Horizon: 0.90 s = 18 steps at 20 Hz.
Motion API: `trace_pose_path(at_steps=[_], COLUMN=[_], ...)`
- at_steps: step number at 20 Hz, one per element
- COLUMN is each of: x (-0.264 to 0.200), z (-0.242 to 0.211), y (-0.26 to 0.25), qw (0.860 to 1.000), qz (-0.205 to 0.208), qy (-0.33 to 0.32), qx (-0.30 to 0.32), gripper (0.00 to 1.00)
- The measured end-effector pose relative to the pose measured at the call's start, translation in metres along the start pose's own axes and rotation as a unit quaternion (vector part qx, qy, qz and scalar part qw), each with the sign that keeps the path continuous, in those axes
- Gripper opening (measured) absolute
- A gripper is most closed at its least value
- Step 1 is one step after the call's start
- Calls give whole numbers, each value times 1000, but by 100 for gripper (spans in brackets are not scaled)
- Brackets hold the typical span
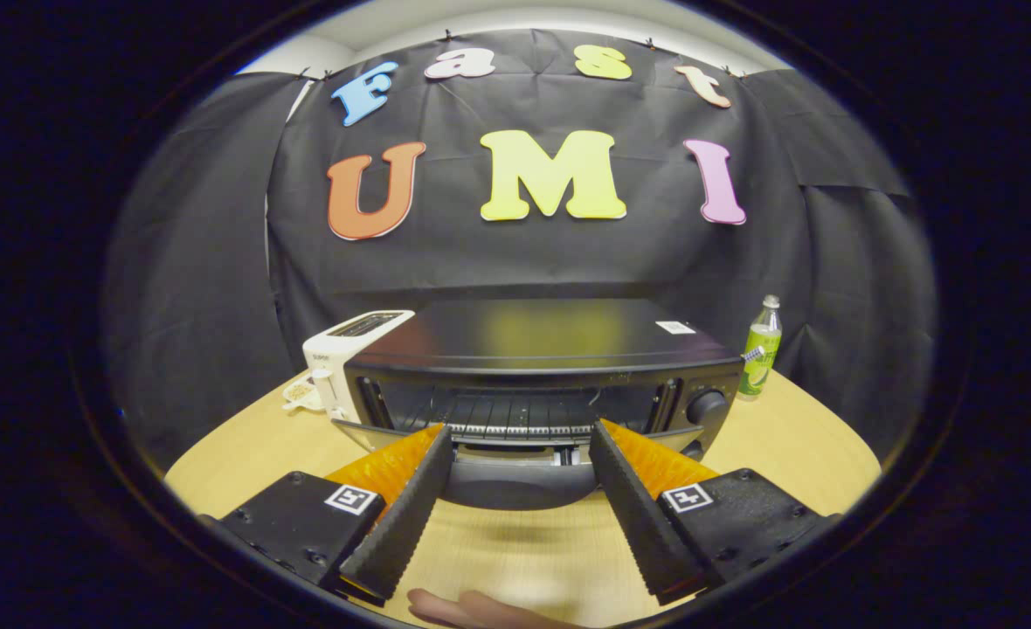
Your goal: Open the toaster oven, put the food inside, and close the toaster oven door.
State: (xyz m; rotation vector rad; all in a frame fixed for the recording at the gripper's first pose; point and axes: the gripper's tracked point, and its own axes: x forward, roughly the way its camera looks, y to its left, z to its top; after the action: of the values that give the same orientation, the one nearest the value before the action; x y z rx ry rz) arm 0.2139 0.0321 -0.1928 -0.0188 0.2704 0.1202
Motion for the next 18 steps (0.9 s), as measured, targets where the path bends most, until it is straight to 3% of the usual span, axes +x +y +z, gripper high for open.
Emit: trace_pose_path(at_steps=[18], x=[-41], z=[-92], y=[-2], qw=[993], qz=[-29], qy=[103], qx=[-51], gripper=[100])
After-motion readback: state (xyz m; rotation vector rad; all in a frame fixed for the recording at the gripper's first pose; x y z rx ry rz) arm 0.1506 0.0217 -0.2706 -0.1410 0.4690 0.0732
